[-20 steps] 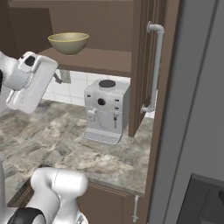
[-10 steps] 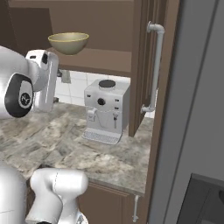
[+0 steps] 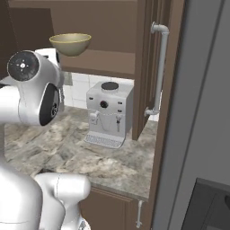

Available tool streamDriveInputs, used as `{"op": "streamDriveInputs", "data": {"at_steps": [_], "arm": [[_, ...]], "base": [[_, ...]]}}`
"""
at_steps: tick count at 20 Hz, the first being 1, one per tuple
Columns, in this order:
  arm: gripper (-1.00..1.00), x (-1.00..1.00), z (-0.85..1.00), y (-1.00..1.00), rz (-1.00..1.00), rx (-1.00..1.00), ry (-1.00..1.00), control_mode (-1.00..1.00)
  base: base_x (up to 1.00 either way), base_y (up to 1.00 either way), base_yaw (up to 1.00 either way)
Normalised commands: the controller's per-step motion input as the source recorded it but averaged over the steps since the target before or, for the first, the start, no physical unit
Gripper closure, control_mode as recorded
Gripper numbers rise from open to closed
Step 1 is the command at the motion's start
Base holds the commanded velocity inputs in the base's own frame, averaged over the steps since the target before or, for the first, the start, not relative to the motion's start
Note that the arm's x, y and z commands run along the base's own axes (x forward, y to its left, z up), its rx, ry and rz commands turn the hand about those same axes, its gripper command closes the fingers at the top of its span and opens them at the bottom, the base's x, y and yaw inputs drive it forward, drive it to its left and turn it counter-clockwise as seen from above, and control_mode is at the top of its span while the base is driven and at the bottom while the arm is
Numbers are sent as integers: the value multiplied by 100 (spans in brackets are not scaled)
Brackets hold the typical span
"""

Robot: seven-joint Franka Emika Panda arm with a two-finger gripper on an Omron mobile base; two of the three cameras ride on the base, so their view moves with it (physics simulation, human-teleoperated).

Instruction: Pick up the bowls from the cabinet and place each bowl in front of a stool on the dining counter.

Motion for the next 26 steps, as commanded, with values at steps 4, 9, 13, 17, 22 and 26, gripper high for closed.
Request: {"op": "streamDriveInputs", "data": {"at_steps": [4, 9, 13, 17, 22, 26], "arm": [[-100, 23, 25, 33, 6, 4, -2, -100], [-100, 45, 42, 38, 1, 0, 0, -100], [-100, 37, 9, 18, 8, 9, 0, -100], [-100, 34, -6, 0, 9, 37, -3, -100], [-100, 19, -2, 0, 7, 26, -12, -100], [-100, 14, 3, 0, 0, 0, -1, -100]], "base": [[0, 0, 0], [0, 0, 0], [0, 0, 0], [0, 0, 0], [0, 0, 0], [0, 0, 0]]}}
